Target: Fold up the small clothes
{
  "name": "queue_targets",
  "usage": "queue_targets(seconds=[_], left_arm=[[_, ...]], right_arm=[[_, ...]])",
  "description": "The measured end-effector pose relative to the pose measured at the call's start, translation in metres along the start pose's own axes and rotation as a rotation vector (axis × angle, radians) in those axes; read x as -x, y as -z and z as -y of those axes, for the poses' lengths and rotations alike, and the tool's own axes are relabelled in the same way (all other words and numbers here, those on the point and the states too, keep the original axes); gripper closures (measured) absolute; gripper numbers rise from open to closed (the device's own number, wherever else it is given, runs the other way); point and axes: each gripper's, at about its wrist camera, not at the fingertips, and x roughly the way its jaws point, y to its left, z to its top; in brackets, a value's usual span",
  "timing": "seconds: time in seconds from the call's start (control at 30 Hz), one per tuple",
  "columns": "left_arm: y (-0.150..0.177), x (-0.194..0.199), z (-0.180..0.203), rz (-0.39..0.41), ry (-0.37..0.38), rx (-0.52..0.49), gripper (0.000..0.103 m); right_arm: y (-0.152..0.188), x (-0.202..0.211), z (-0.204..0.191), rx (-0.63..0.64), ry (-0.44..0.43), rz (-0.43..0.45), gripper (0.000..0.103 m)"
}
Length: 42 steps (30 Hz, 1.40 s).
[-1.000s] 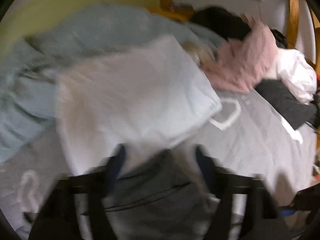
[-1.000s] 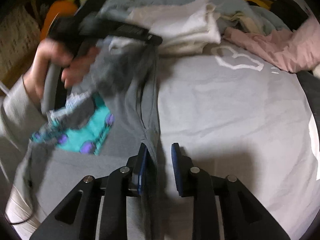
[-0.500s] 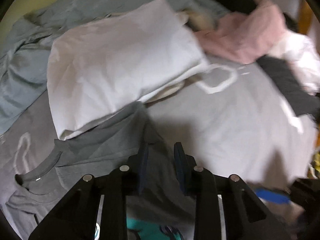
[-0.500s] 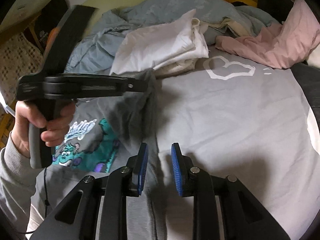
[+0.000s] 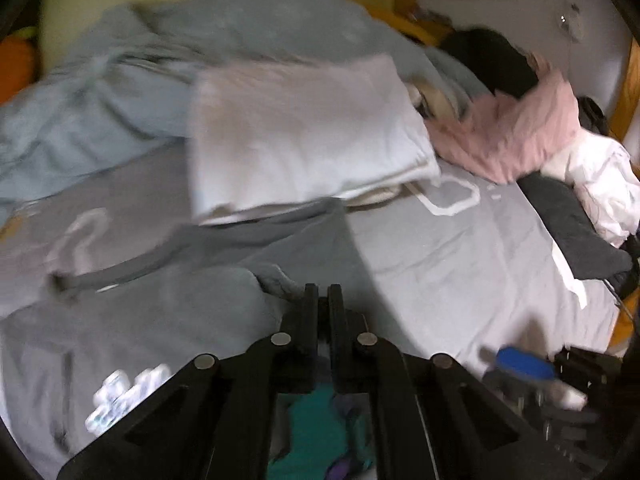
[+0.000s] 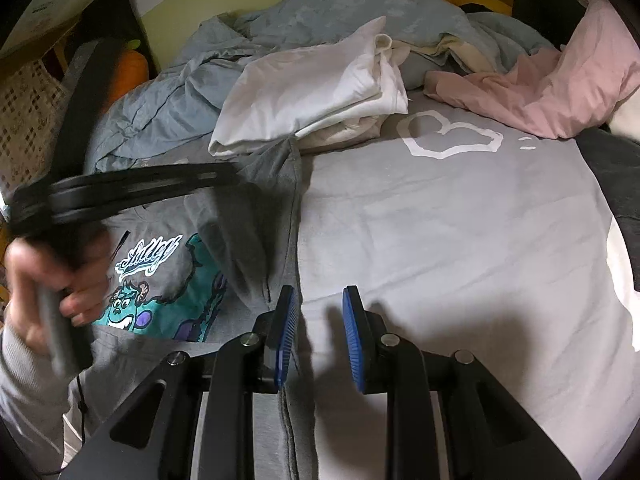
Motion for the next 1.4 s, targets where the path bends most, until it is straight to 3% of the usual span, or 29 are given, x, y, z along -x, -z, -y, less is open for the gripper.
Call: queue_targets(seconds=[0.1,0.27,0.37,0.43,0.57,0.77,0.9,0.97,1.03,1.13,1.3,1.4], left_arm=[[0.028,0.021,-0.016,-0.013,-0.044,0.039,0.099],[0.078,0.009,-0.024,-0.109,-0.06,0.077,0.098],[0.101,0.007,-0.031,-0.137,-0.029,0.135,0.082],[0.112,0.022,-0.034,-0.098,-0.028,0.145,0.076],[0.116,0.07,-0.036,0.007,-0.096,0.133,0.075],[0.109,0.161,-0.051,0.172,-0.18,0.138,0.069],[0.118,0.217,-0.06,0.245,-0.249,0.148,0.065],[0.126,0.241,-0.068,0.271,-0.265,0.171,0.055],[0.136,0.259,-0.073,0.29,-0.282,0.176,0.036],[0.152,0.263,-0.083,0.304,-0.335,0.187,0.032],[0.166,0.225,-0.112,0.289,-0.344,0.243,0.031],[0.169,0.206,-0.128,0.256,-0.312,0.292,0.031]], right_arm=[[0.002,-0.001,-0.003,0.007,0.003,-0.007,0.079],[0.004,-0.003,-0.012,0.043,0.004,-0.008,0.079],[0.005,-0.003,-0.016,0.062,-0.015,-0.007,0.079],[0.006,-0.005,-0.018,0.074,-0.036,-0.01,0.079],[0.005,-0.007,-0.022,0.1,-0.047,0.0,0.079],[0.006,-0.001,-0.027,0.123,-0.01,0.078,0.079],[0.006,0.014,-0.042,0.145,-0.064,0.126,0.079],[0.009,0.023,-0.063,0.182,-0.124,0.12,0.079],[0.014,0.023,-0.085,0.208,-0.174,0.083,0.079],[0.023,0.013,-0.123,0.269,-0.184,0.026,0.079],[0.028,-0.025,-0.158,0.255,-0.185,-0.049,0.079],[0.026,-0.041,-0.165,0.236,-0.155,-0.041,0.079]])
